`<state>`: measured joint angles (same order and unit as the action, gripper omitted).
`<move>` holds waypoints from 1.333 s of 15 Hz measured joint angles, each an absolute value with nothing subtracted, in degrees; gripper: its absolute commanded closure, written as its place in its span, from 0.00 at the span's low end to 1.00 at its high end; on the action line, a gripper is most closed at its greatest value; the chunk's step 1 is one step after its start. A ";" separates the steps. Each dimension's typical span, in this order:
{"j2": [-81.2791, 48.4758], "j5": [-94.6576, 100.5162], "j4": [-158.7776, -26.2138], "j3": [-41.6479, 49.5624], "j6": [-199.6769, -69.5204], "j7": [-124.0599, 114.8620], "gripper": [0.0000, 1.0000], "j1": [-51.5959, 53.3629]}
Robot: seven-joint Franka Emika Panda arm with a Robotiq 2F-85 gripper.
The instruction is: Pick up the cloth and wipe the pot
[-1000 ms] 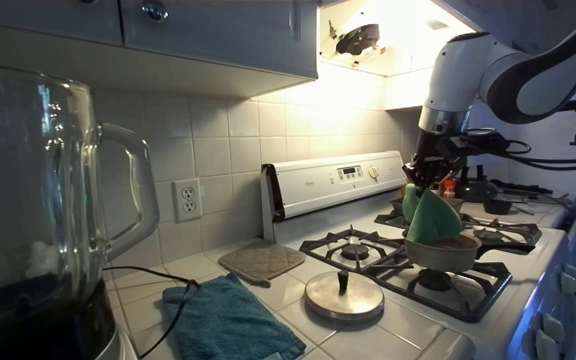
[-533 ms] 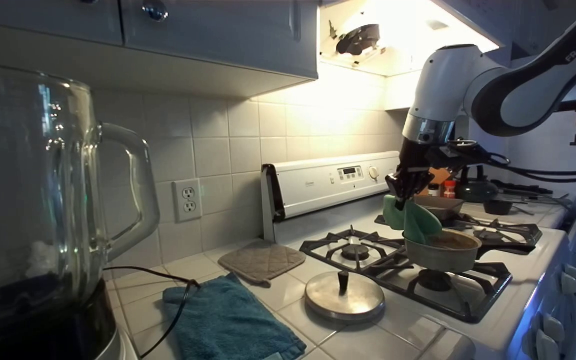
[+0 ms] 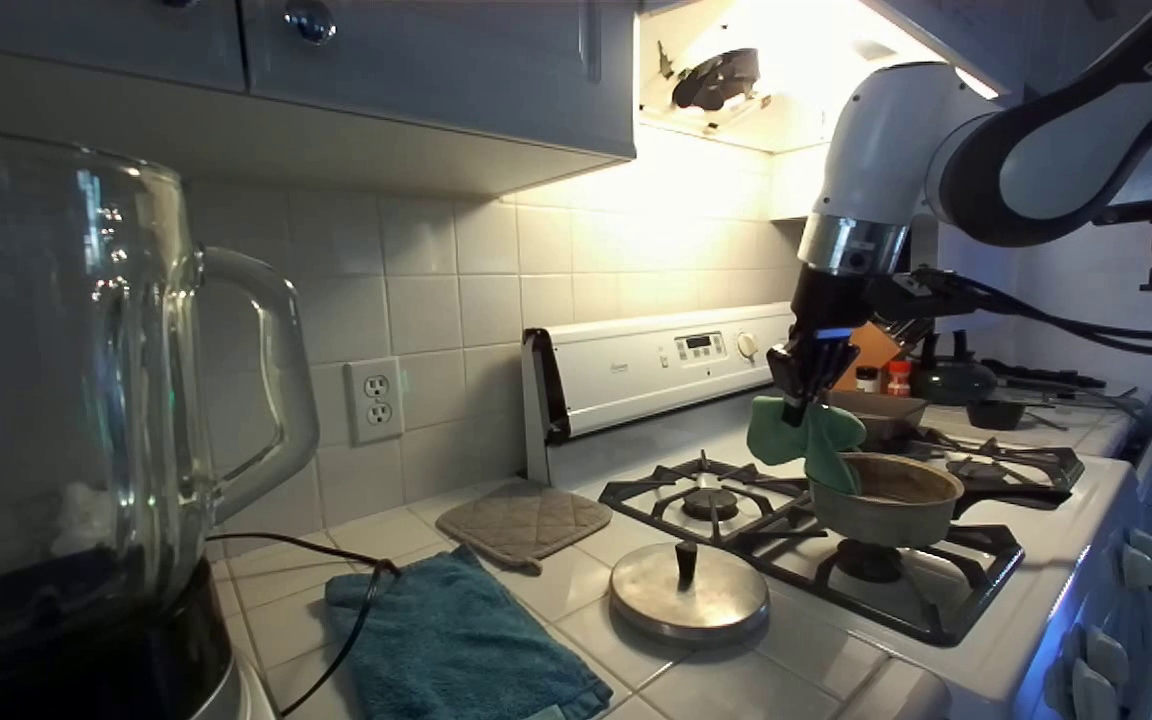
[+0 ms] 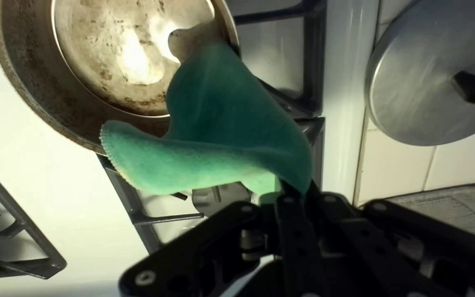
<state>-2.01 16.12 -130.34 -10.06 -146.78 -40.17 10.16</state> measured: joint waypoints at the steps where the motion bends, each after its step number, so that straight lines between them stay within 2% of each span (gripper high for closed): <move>1: -1.87 15.16 -130.34 -10.21 -145.57 -39.00 0.99 10.34; 11: 0.31 13.62 -130.61 -10.80 -135.31 -36.64 0.99 10.80; 20: 7.74 13.63 -134.64 -11.35 -129.30 -38.12 0.99 10.71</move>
